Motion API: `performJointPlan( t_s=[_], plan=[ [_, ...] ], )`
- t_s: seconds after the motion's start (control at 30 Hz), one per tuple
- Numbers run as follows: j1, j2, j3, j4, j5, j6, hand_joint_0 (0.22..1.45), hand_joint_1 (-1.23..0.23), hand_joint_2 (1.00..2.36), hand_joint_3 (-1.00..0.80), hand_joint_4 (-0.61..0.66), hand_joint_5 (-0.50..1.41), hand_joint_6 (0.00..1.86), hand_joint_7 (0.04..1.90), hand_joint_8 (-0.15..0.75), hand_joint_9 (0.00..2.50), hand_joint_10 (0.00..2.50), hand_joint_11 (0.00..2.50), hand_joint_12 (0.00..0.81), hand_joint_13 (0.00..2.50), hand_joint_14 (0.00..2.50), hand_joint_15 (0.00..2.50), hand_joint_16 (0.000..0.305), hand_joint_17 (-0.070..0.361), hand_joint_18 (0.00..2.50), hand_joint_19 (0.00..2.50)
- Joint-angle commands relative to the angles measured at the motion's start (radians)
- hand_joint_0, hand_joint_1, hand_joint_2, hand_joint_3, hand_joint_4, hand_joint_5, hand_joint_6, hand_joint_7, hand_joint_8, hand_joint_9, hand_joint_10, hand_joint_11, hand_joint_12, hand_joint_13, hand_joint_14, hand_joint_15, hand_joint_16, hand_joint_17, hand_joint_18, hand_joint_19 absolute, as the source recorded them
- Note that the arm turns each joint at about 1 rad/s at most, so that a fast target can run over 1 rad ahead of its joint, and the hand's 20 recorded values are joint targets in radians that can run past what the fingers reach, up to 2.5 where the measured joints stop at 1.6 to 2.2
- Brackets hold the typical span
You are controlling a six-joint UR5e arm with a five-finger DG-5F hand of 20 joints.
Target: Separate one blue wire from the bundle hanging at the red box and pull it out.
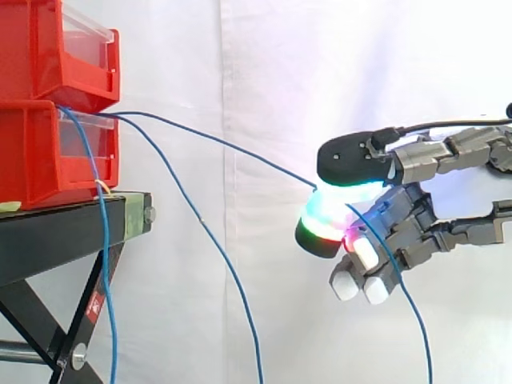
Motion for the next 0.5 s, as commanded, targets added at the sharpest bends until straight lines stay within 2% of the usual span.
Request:
performJointPlan(
  t_s=[0.0, 0.17, 0.47],
  plan=[
    [0.009, 0.0, 0.003, 0.084, 0.016, -0.004, 0.61, -0.79, 1.03, -0.01, -0.11, -0.12, 0.79, 1.25, 0.282, 1.0, 0.02, 0.8, 0.375, 0.71, 0.02, 0.63, 0.046, 0.103, 0.58, 0.69],
    [0.009, 0.0, 0.008, 0.146, 0.015, -0.015, 0.61, -0.79, 1.03, -0.01, -0.11, -0.12, 0.79, 1.24, 0.285, 1.0, 0.02, 0.81, 0.374, 0.71, 0.02, 0.63, 0.046, 0.102, 0.58, 0.7],
    [0.009, 0.0, 0.008, 0.143, 0.018, -0.024, 0.61, -0.79, 1.03, -0.01, -0.11, -0.12, 0.79, 1.25, 0.283, 1.0, 0.02, 0.8, 0.374, 0.72, 0.02, 0.63, 0.045, 0.102, 0.58, 0.69]
  ],
)
